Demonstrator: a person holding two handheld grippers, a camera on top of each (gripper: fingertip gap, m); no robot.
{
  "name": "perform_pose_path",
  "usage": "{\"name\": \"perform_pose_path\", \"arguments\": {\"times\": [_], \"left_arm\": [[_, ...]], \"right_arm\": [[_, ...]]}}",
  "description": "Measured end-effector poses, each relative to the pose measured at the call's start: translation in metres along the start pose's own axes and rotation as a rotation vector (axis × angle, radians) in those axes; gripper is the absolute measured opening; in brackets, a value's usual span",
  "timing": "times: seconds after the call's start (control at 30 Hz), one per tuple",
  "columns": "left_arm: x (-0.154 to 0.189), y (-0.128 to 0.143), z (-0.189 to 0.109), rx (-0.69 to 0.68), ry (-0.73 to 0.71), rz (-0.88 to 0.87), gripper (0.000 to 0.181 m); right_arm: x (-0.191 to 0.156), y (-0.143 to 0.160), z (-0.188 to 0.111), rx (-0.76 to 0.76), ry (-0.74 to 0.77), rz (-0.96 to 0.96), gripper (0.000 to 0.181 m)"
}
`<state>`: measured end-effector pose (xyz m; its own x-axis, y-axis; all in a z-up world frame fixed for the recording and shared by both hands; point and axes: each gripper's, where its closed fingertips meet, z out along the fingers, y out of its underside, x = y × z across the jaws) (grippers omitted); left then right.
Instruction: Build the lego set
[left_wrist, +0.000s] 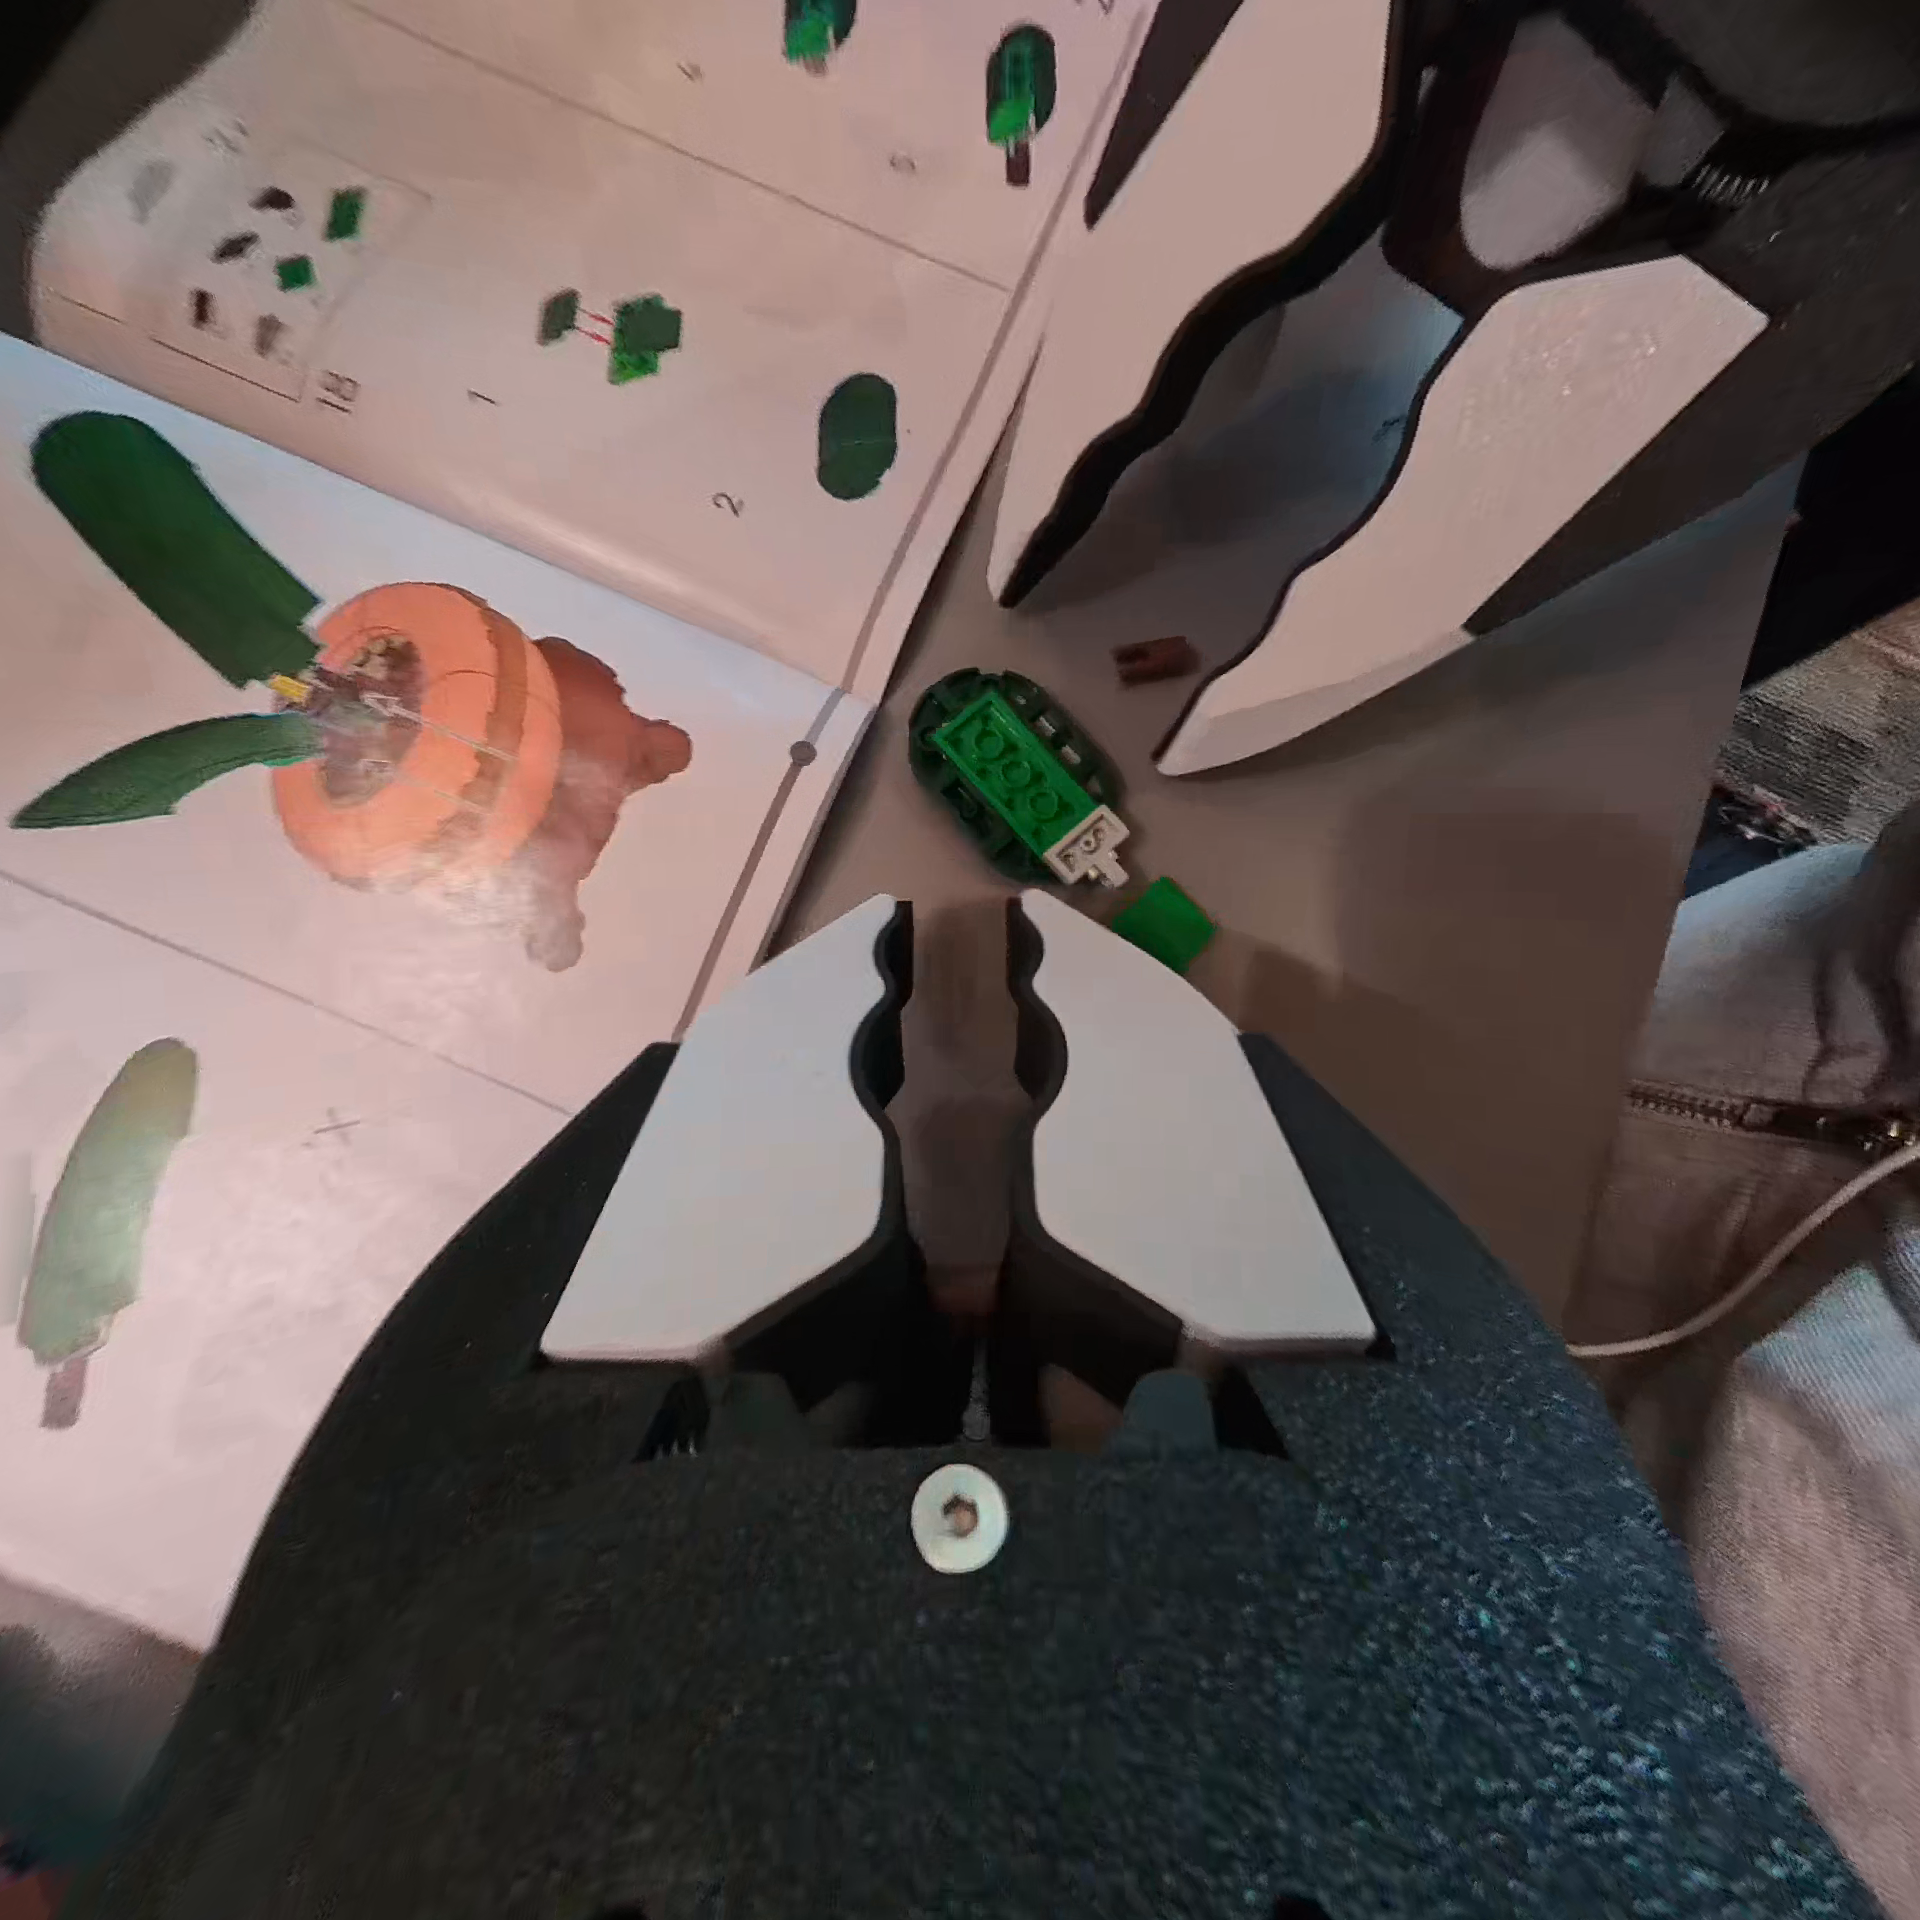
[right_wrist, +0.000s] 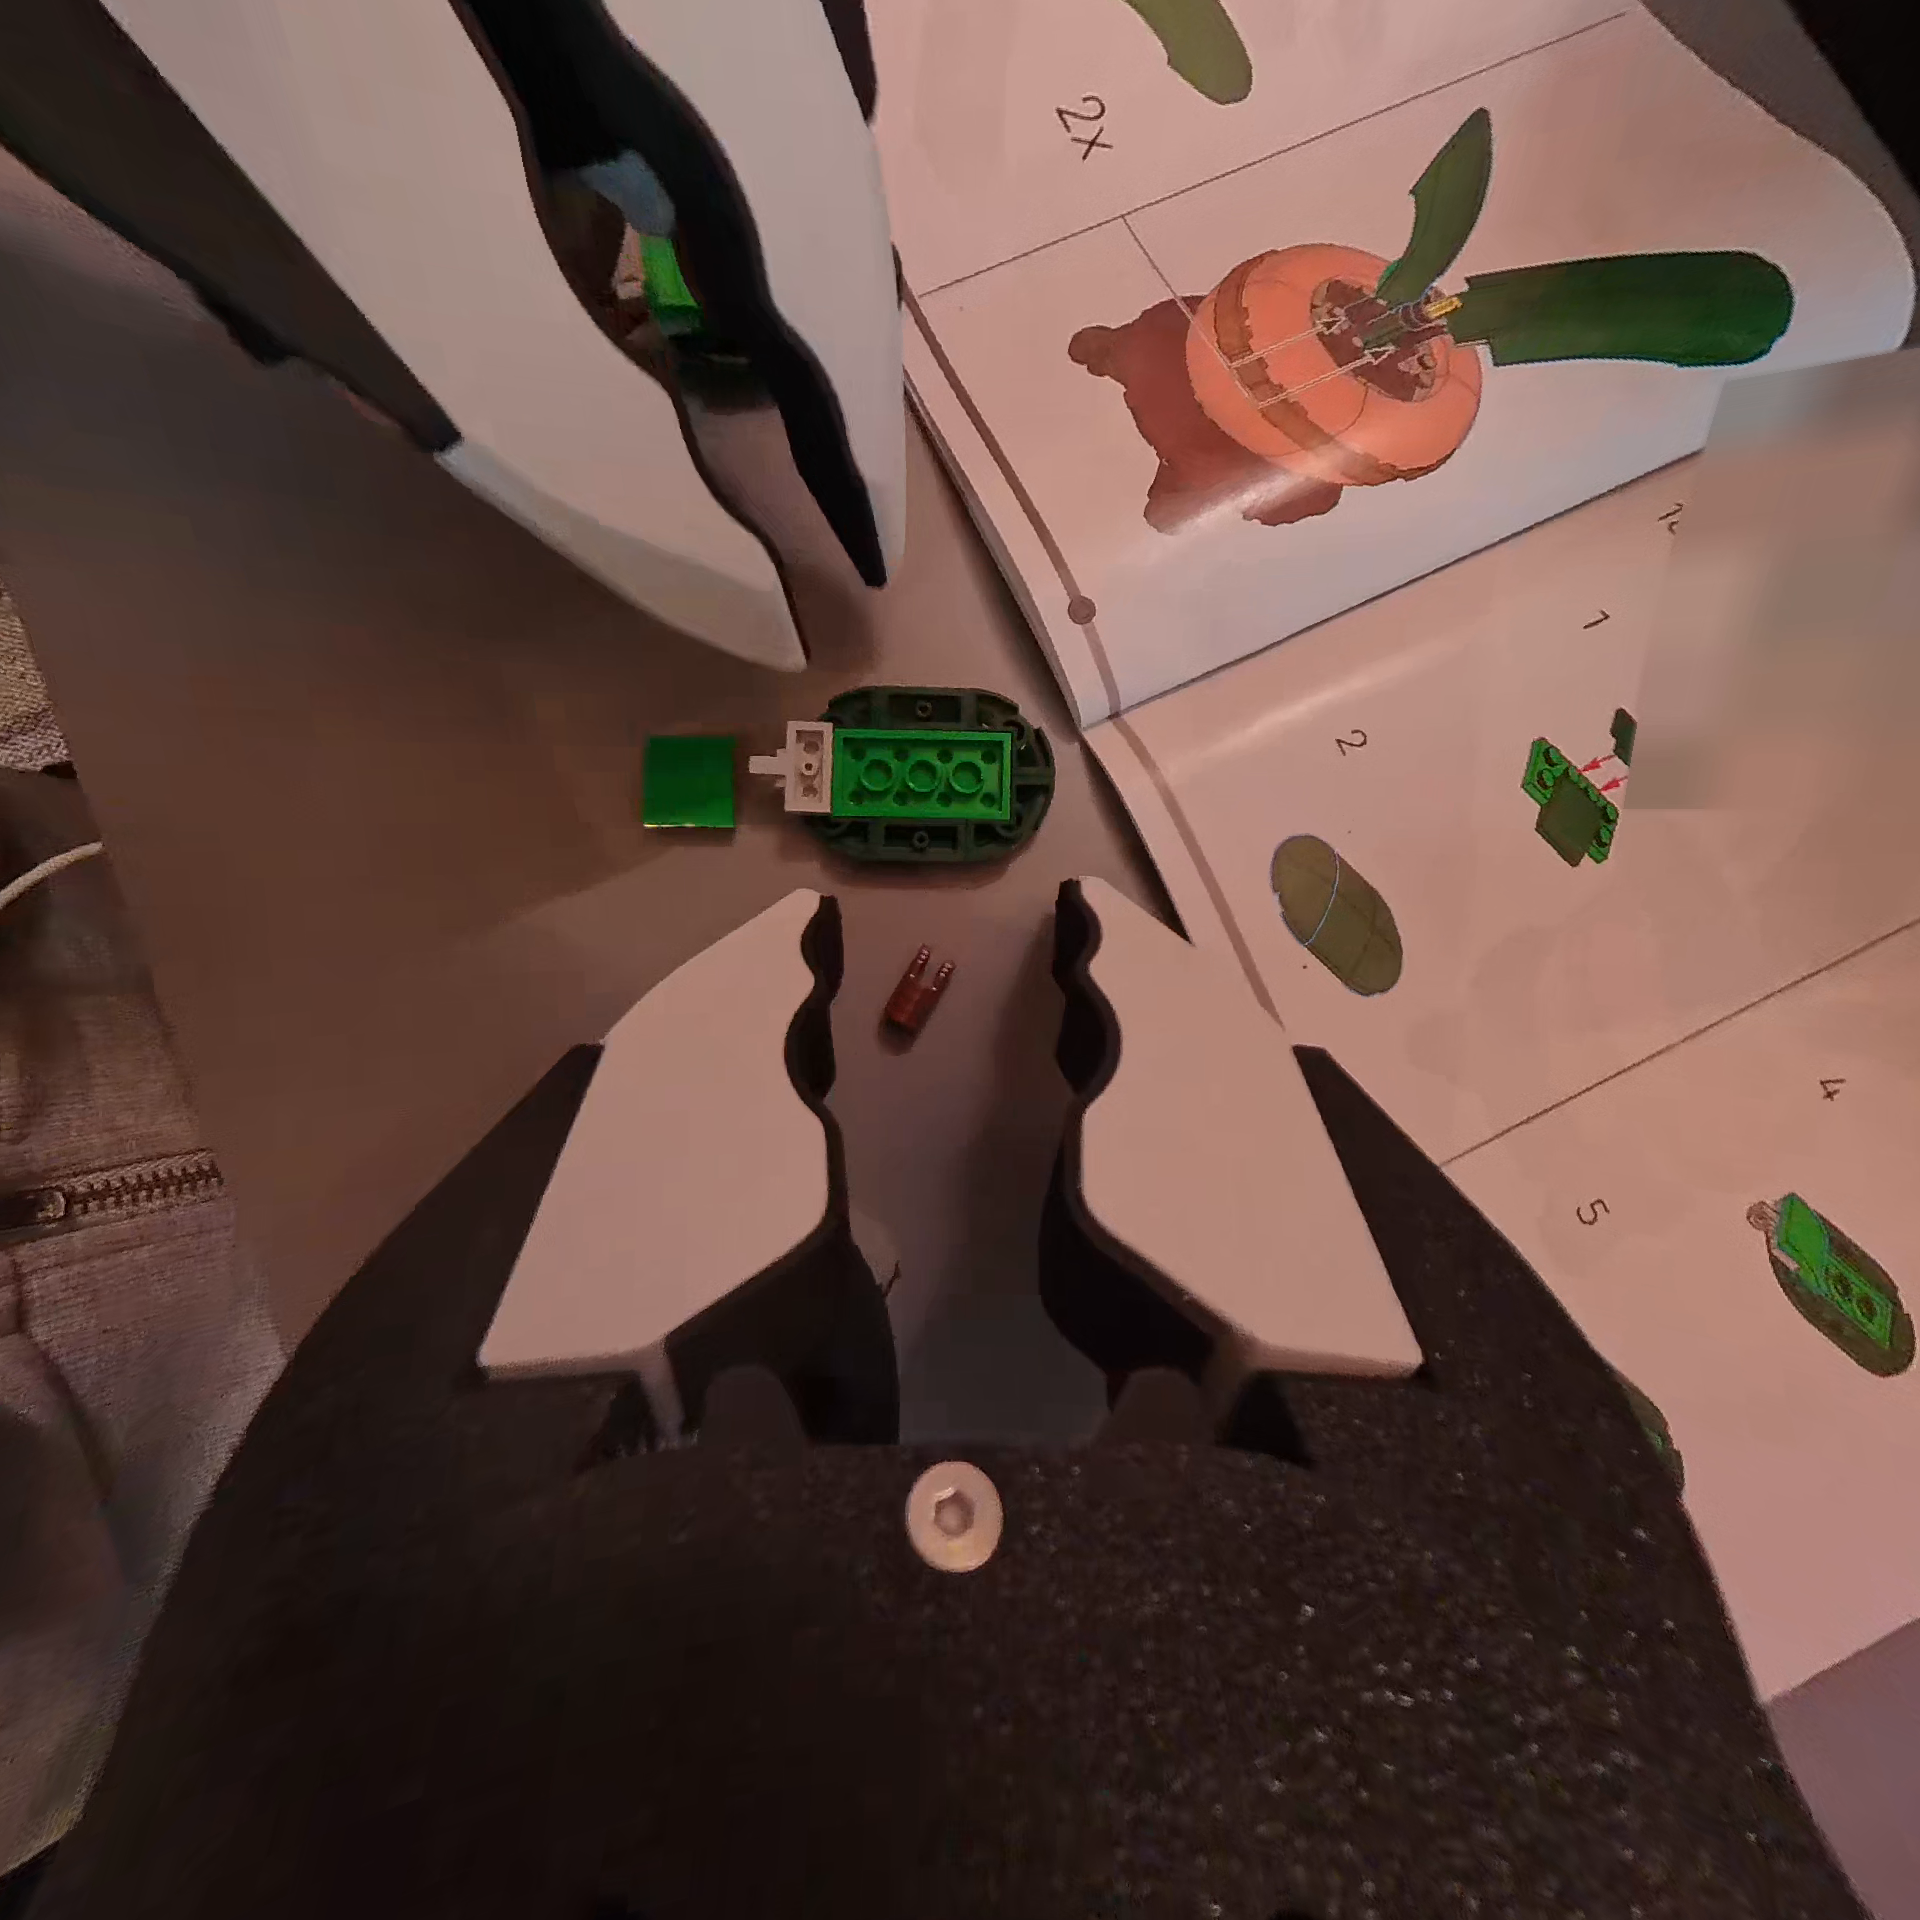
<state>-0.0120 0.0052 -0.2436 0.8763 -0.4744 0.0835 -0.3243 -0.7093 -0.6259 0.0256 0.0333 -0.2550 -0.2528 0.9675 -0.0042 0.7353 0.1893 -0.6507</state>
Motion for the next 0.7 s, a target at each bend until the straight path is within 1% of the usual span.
{"name": "perform_pose_path", "arguments": {"times": [0.17, 0.3, 0.43, 0.6, 0.7], "left_arm": [[0.011, 0.003, 0.01, -0.02, 0.073, -0.015, 0.021], [0.023, 0.001, 0.013, 0.001, 0.152, -0.03, 0.023], [0.026, 0.003, 0.011, 0.007, 0.158, -0.024, 0.028], [0.035, 0.007, 0.007, 0.008, 0.186, -0.027, 0.032], [0.053, 0.008, 0.007, 0.009, 0.264, -0.022, 0.03]], "right_arm": [[-0.002, -0.002, 0.005, 0.017, -0.031, -0.006, 0.036], [-0.004, -0.006, 0.008, 0.033, -0.054, -0.031, 0.036], [-0.005, -0.008, 0.009, 0.049, -0.089, -0.081, 0.036], [-0.009, -0.01, 0.01, 0.065, -0.169, -0.2, 0.036], [-0.011, -0.013, 0.012, 0.055, -0.224, -0.31, 0.035]]}}
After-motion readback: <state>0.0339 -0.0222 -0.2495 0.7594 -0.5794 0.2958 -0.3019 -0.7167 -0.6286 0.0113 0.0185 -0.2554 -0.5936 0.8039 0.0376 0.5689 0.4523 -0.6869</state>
